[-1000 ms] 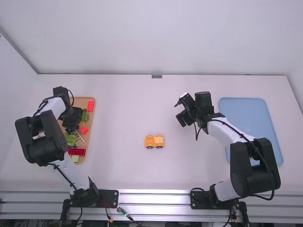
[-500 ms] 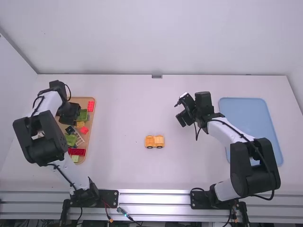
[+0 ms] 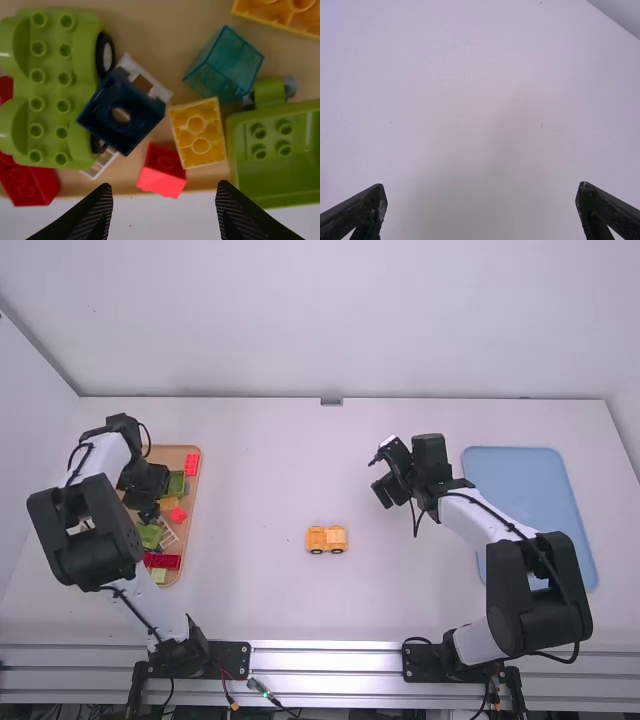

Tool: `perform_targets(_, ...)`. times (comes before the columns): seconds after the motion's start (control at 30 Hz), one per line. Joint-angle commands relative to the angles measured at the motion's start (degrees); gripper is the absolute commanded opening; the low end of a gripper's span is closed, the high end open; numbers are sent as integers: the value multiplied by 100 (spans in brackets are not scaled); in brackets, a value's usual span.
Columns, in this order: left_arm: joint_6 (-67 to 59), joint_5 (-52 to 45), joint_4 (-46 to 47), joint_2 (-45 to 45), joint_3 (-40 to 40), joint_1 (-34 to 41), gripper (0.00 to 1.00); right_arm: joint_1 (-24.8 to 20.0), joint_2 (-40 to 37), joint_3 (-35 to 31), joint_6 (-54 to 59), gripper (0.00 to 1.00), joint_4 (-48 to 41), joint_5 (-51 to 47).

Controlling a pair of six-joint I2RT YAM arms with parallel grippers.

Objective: Assemble lego blocks to make yellow taxi

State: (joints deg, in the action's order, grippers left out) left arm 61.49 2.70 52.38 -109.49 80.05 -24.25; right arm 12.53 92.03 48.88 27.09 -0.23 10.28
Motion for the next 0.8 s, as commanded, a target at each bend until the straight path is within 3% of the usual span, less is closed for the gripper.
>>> perform_targets(0.0, -83, 76, -79, -66, -245, -13, 56, 26, -96, 28, -33, 99, -17, -9)
perform_targets(0.43, -90, 9, -1001, -66, -704, -7, 60, 26, -96, 28, -33, 99, -24, -4)
perform_targets(0.77, -83, -199, -1790, -66, -1165, -7, 56, 26, -96, 28, -33, 99, -22, -9)
